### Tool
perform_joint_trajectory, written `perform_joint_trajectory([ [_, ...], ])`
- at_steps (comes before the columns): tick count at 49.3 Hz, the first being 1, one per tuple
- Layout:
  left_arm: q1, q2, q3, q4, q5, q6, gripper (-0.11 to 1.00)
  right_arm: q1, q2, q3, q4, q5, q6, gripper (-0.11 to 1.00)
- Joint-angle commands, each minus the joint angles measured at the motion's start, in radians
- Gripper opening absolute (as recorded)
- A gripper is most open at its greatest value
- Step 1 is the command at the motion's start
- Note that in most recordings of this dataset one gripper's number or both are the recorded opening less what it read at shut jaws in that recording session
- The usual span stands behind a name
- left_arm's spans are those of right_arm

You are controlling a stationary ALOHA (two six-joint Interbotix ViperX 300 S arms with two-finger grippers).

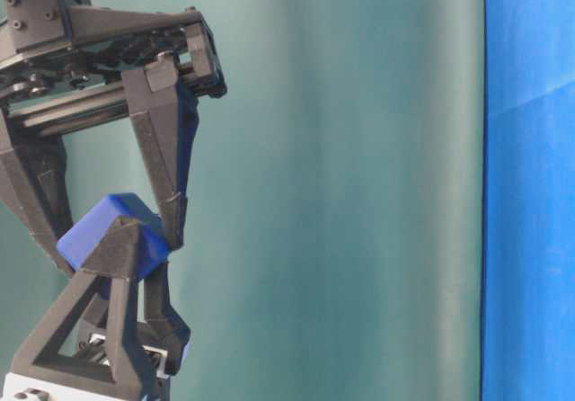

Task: Handover the blue block to the right arm after grasping it with the left arm, then place it in the designated position.
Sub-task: 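Open the left gripper and pull the cube away with the right gripper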

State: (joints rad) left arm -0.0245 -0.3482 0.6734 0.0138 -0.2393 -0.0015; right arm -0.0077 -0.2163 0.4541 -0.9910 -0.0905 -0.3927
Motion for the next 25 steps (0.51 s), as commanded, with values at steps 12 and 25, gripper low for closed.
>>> perform_joint_trajectory([
  [12, -0.005, -0.011, -0.02, 0.0, -0.011, -0.003, 0.46, -0.003, -0.018, -0.034, 0.006, -0.003, 0.002, 0.55],
  [25, -0.003, -0.011, -0.018, 0.0, -0.015, -0.015, 0.88, -0.003, -0.025, -0.029, 0.006, -0.003, 0.003, 0.55],
])
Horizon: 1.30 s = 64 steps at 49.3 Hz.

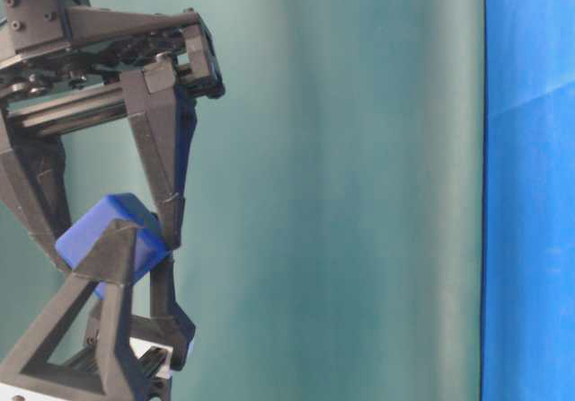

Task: Handover the blue block to the right arm after grasping it with the left arm, then place it in the designated position.
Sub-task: 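Open the left gripper and pull the cube away with the right gripper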

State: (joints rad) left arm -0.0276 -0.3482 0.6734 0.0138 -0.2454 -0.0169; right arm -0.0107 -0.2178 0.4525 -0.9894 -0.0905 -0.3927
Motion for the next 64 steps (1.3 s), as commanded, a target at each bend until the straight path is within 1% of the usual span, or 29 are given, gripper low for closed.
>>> perform_joint_trajectory([
  [1, 0.0, -0.011, -0.02, 0.0, -0.009, 0.0, 0.9, 0.0, -0.023, -0.026, 0.005, -0.003, 0.002, 0.55],
  [4, 0.0, -0.012, -0.02, 0.0, -0.009, 0.0, 0.93, 0.0, -0.025, -0.026, 0.005, -0.002, 0.002, 0.55],
  [14, 0.005, -0.015, -0.017, 0.0, -0.011, 0.0, 0.92, 0.0, -0.026, -0.023, 0.005, -0.002, 0.003, 0.55],
  [20, 0.006, -0.021, -0.011, 0.0, -0.009, 0.0, 0.92, 0.0, -0.046, -0.005, 0.006, 0.002, 0.003, 0.55],
  [33, 0.006, -0.028, -0.006, 0.0, -0.009, 0.0, 0.92, 0.0, -0.153, 0.091, 0.006, 0.003, 0.003, 0.55],
  [48, 0.008, -0.026, -0.006, 0.0, -0.009, 0.0, 0.92, 0.026, -0.296, 0.195, 0.006, 0.051, 0.005, 0.55],
  [59, 0.008, -0.025, -0.008, 0.0, -0.009, 0.0, 0.92, 0.029, -0.298, 0.204, 0.012, 0.054, 0.012, 0.55],
  [64, 0.008, -0.026, -0.008, 0.0, -0.009, 0.0, 0.92, 0.029, -0.295, 0.202, 0.012, 0.054, 0.032, 0.55],
])
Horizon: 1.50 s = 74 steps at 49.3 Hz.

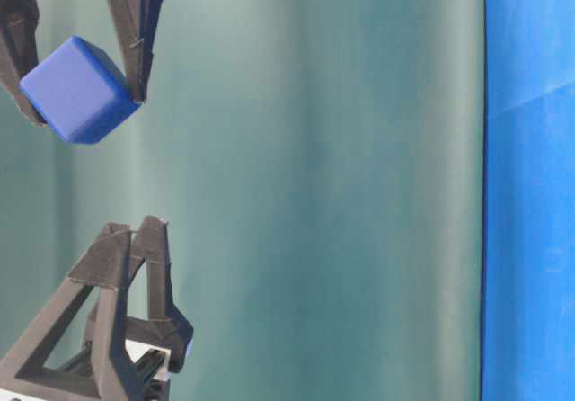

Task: Handover the blue block to the right arm after grasping it with the left arm, then place it in the designated position.
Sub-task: 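Carry the cube with the right gripper back toward the right side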

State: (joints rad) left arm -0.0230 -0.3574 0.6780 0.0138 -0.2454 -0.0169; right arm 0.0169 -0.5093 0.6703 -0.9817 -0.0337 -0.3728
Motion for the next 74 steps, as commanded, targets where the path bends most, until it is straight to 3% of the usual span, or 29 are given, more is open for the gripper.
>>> perform_joint_trajectory([
  [1, 0.003, -0.017, -0.012, 0.0, -0.009, 0.0, 0.92, 0.003, -0.003, -0.015, 0.005, -0.003, 0.017, 0.55],
  [6, 0.003, -0.018, -0.011, 0.0, -0.009, 0.0, 0.92, 0.005, -0.005, -0.015, 0.021, -0.003, 0.077, 0.55],
  [11, 0.003, -0.018, -0.011, 0.0, -0.009, 0.002, 0.92, 0.006, -0.009, -0.012, 0.063, -0.003, 0.178, 0.55],
  [23, 0.003, -0.018, -0.011, 0.0, -0.009, 0.011, 0.92, 0.014, -0.028, -0.005, 0.167, 0.002, 0.525, 0.55],
  [37, 0.003, -0.018, -0.011, 0.0, -0.003, 0.012, 0.92, 0.025, -0.048, 0.0, 0.195, 0.054, 0.919, 0.55],
  [44, 0.003, -0.018, -0.011, 0.0, -0.002, 0.014, 0.92, 0.026, -0.06, -0.002, 0.195, 0.092, 1.068, 0.55],
  [49, 0.003, -0.018, -0.012, 0.0, -0.003, 0.014, 0.92, 0.028, -0.064, 0.0, 0.193, 0.11, 1.109, 0.55],
  [74, 0.003, -0.015, -0.012, 0.0, -0.003, 0.011, 0.92, 0.029, -0.064, -0.002, 0.193, 0.123, 1.109, 0.55],
])
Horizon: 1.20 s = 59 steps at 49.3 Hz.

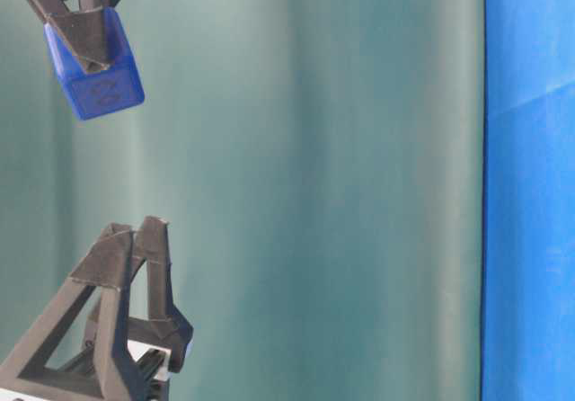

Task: Handover the blue block to the right arm after grasping it with the left arm, then place it in the designated position.
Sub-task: 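Carry the cube with the right gripper back toward the right side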

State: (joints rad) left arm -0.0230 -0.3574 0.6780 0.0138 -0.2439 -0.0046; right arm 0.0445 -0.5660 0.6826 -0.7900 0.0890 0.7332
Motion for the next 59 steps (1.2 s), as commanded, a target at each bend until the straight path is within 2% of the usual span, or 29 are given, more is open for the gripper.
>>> perform_joint_trajectory([
  [1, 0.003, -0.015, -0.014, 0.0, -0.003, -0.002, 0.92, 0.0, -0.008, -0.014, 0.002, 0.002, 0.003, 0.55],
  [48, 0.003, -0.014, -0.015, 0.0, -0.003, -0.009, 0.92, 0.009, -0.008, -0.014, 0.005, 0.032, 0.014, 0.55],
  [59, 0.003, -0.014, -0.015, 0.0, -0.003, -0.009, 0.92, 0.04, -0.005, -0.014, 0.021, 0.117, 0.014, 0.55],
])
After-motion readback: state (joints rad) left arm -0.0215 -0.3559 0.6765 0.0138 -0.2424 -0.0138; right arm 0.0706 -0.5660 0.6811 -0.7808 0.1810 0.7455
